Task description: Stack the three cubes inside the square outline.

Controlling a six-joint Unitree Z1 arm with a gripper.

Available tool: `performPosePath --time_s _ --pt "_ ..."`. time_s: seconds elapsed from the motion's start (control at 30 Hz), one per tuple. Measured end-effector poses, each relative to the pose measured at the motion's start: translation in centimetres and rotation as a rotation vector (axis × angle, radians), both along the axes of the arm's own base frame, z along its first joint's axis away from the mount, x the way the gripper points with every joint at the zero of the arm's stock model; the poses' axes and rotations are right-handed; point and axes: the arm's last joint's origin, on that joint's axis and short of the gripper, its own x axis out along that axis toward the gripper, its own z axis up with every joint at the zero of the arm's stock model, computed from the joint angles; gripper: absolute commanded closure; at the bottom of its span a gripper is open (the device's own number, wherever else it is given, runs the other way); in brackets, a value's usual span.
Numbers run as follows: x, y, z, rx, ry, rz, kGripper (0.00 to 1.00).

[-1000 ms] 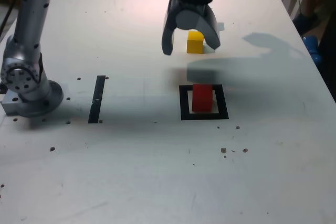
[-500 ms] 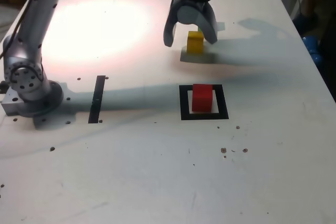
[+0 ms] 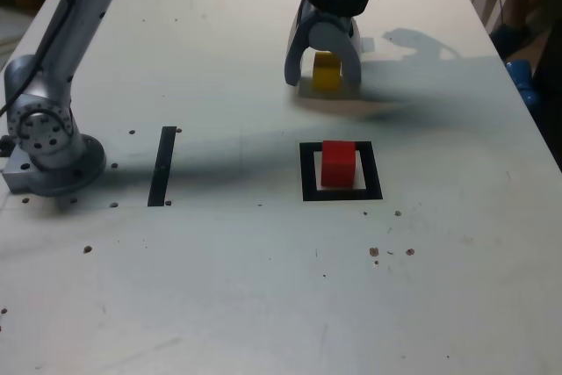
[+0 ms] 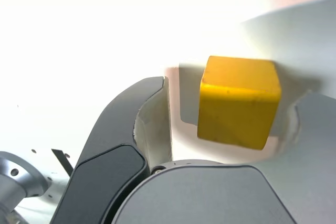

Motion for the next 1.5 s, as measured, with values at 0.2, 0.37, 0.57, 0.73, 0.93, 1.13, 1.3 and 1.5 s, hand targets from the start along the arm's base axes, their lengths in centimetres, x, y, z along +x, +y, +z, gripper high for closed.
performPosePath --time_s 0.2,0.37,0.57,0.73,0.93,1.13,1.3,1.5 --pt "0.0 0.1 0.0 0.01 -0.003 -0.002 0.68" --pt "0.0 0.1 0.0 0.01 -0.001 -0.002 0.68" --pt "0.0 0.1 0.0 0.01 -0.001 -0.002 0.68" --pt "0.1 -0.1 0.0 0.011 -0.002 -0.007 0.68" --pt "0.1 -1.5 0.9 0.009 -0.006 -0.029 0.68" --pt "-0.8 -5.0 4.5 0.016 -0.034 -0.043 0.68" --pt "-1.4 -8.6 6.8 -0.004 -0.044 -0.054 0.68" --pt "-1.1 -12.1 7.8 -0.022 -0.041 -0.038 0.68"
